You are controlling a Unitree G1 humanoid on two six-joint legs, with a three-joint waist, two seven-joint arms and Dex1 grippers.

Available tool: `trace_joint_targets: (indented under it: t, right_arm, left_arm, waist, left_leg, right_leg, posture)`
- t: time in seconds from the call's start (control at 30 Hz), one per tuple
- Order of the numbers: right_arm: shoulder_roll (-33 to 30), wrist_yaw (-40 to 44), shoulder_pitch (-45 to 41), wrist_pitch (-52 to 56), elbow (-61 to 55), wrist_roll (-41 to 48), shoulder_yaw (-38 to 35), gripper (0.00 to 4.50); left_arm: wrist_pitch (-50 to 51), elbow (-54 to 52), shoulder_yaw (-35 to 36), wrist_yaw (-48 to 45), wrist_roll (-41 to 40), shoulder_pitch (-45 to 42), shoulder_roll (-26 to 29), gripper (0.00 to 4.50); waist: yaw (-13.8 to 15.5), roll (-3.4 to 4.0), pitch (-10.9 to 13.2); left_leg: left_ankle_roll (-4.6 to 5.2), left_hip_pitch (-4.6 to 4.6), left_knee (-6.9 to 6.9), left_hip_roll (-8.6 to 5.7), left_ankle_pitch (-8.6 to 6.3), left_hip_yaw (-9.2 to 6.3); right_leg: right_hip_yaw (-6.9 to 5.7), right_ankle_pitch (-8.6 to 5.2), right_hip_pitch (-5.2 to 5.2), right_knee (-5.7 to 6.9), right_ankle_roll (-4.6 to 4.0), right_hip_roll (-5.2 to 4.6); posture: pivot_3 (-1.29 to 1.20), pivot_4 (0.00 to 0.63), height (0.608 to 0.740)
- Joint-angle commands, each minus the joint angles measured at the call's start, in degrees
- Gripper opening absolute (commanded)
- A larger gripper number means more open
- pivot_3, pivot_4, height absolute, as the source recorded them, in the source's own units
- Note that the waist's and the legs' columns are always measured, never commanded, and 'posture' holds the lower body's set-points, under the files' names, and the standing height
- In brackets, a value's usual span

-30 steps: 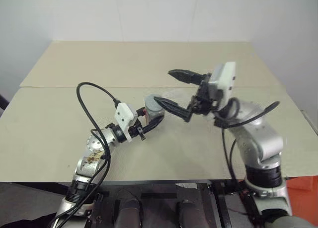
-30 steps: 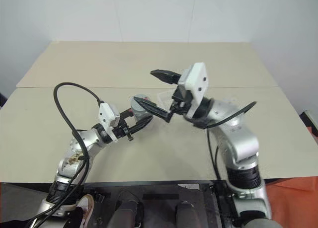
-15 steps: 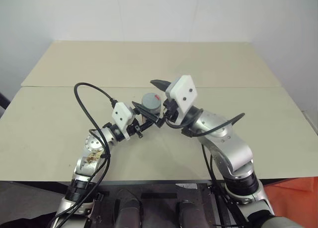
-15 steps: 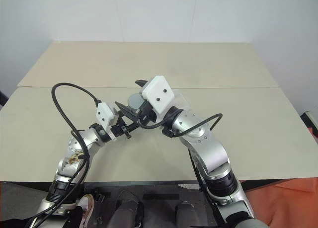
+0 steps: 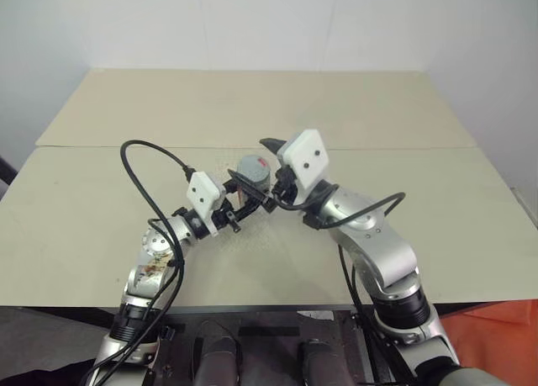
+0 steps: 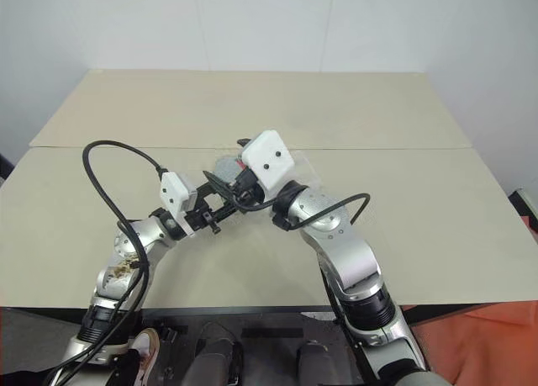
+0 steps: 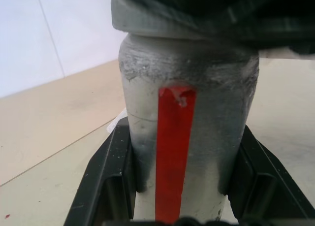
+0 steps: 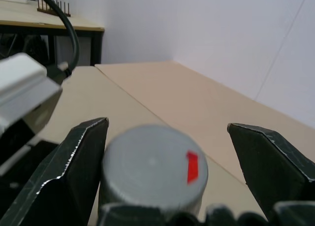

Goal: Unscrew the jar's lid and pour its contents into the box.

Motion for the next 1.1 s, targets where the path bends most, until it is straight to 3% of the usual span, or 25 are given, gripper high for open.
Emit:
trace_joint_targets:
  t: [0.03,0.93,1.1]
  right_arm:
    - [-0.02,-0.9,0.41,-0.02,-3.13,-0.63,-0.71,4.46]
    - [-5.95,0.01,3.34,0.04,-5.16,-0.01,-5.15,4.46]
    - [-7.89,4.44,4.5,1.24,-7.76,4.62,-6.16,4.46]
  left_arm:
    - [0.85,-1.08,1.73,-0.73,-3.42,-0.51,-0.61,1.96]
    - [0.69,3.19,4.4,-3.06,-5.35,-0.87,-0.25,1.96]
    - [0.32,2.7,4.31,-2.36,-4.47,-0.35,-0.4,1.96]
  waist:
    - [0.0,0.0,0.0]
    - [0.0,0.0,0.0]
    - [0.01,0.0,0.0]
  left_leg:
    - [0.0,0.0,0.0,0.0,0.0,0.0]
    - [0.0,0.0,0.0,0.0,0.0,0.0]
    - [0.0,-0.01,0.0,0.0,0.0,0.0]
  right_leg:
    - [0.0,0.0,0.0,0.0,0.0,0.0]
    - [0.0,0.0,0.0,-0.01,0.0,0.01]
    - [0.0,0.0,0.0,-0.01,0.0,0.0]
  posture:
    - [0.0,0.15,0.74]
    - [0.0,0.15,0.74]
    - [0.0,0.15,0.74]
